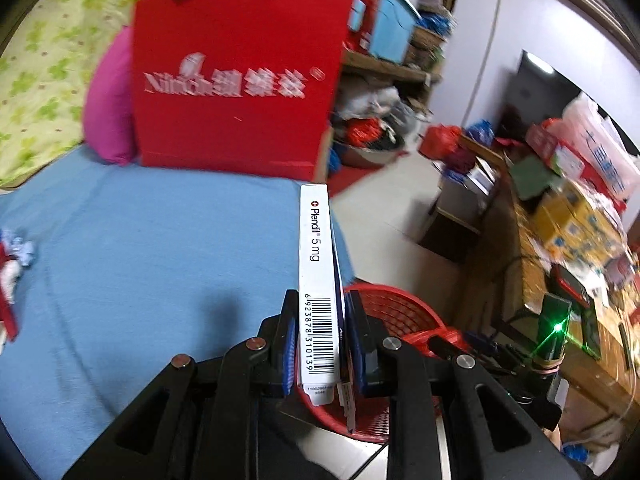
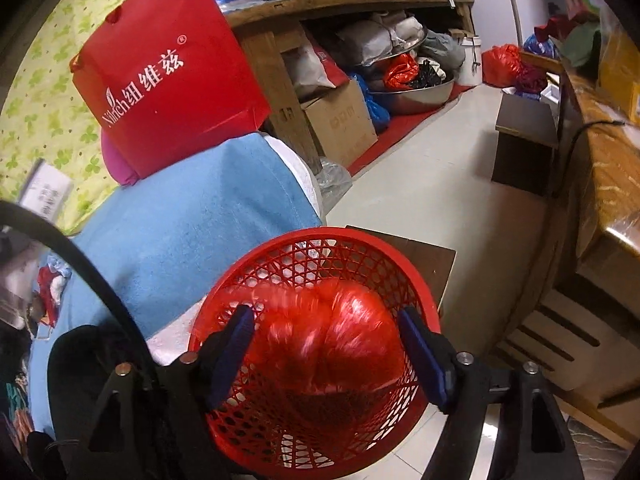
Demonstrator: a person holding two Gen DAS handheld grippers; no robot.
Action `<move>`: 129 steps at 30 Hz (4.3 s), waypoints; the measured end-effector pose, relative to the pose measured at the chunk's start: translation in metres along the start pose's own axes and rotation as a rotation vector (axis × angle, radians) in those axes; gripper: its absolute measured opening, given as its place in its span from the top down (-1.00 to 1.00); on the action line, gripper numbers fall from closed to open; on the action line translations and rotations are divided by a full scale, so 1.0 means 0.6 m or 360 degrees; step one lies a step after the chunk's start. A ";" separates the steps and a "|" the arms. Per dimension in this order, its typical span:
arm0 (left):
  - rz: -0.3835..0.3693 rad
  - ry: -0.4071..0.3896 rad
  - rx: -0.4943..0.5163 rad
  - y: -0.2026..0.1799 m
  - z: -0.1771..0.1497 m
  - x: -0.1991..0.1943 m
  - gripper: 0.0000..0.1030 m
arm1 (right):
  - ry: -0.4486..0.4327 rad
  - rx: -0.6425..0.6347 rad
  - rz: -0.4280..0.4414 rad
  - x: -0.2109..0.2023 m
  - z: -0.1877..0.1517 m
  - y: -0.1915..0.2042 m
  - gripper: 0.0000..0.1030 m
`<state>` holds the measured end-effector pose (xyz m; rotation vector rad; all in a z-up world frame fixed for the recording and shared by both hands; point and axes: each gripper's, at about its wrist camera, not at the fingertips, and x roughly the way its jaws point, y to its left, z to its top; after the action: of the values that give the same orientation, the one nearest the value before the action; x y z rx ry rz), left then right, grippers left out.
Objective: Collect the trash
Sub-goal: 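Carry both items to the red mesh basket and open both tools to drop them, then move both tools back over the remaining trash on the blanket, then grasp the black plastic bag with the left tool and lift it, then grasp the blue toothpaste box with the right tool while the left tool holds the black bag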
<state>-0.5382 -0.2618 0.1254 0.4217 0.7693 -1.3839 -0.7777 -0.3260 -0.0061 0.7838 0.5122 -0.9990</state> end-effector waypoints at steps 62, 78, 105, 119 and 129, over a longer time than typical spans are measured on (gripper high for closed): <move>0.0918 -0.0291 -0.1232 0.590 -0.268 -0.273 -0.69 | -0.0278 -0.0731 0.0829 -0.030 0.051 0.584 -0.68; 0.1039 -0.0152 -0.0940 0.647 -0.056 -0.165 -0.69 | -0.0101 -0.0653 0.0969 0.106 -0.014 0.632 -0.70; 0.1229 -0.0343 -0.1135 0.690 -0.173 -0.299 0.31 | -0.0107 -0.0810 0.0881 0.106 -0.040 0.658 -0.70; 0.1293 -0.0111 -0.1523 0.788 -0.312 -0.255 -0.35 | 0.0028 -0.1353 0.0991 0.090 -0.125 0.817 -0.70; 0.1195 -0.0229 -0.1695 0.810 -0.342 -0.280 -0.45 | 0.0130 -0.1767 0.1046 0.147 -0.193 0.993 -0.70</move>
<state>-0.1148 0.0791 0.0200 -0.2309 0.9741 -0.1959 -0.2129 -0.0977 0.0634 -0.0445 0.7072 0.0106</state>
